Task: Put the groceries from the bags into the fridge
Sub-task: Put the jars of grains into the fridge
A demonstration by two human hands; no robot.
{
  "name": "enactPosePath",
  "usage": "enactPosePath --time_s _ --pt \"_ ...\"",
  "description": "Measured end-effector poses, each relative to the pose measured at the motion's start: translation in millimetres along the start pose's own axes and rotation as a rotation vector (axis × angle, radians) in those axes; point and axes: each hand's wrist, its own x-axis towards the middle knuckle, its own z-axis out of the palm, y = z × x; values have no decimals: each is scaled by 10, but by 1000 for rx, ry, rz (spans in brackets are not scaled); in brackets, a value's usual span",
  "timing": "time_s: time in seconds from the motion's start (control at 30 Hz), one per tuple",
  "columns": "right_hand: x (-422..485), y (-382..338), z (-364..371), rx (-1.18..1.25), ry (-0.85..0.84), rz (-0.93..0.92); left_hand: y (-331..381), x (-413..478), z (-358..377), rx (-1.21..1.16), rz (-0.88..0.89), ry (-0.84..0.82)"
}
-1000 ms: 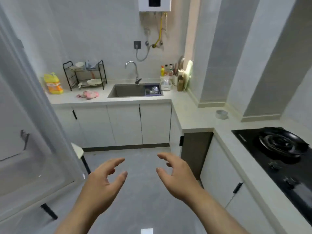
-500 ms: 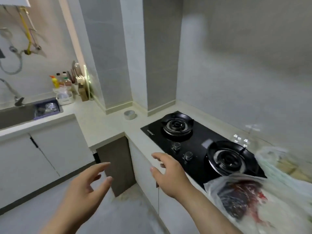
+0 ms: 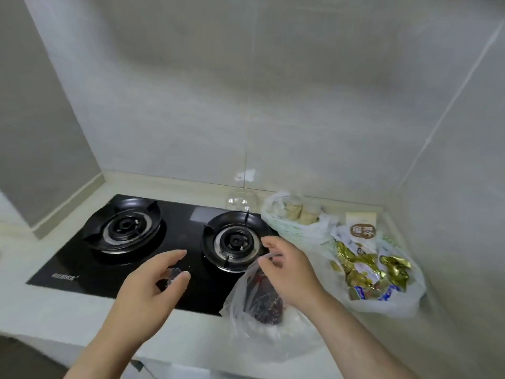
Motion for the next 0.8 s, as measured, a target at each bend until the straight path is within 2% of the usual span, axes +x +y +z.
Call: enactPosePath --time_s 0.2,0.43,0.63,0.8 --pt "28 80 -190 -83 221 122 -118 718 126 -71 72 -152" --pt "-135 370 -404 -81 381 255 -28 1097 679 -114 125 -347" --pt "75 703 -683 -42 424 311 162 1497 1190 -133 107 -412" --pt "481 1025 -981 -37 391 313 324 1826 1657 -104 66 -428"
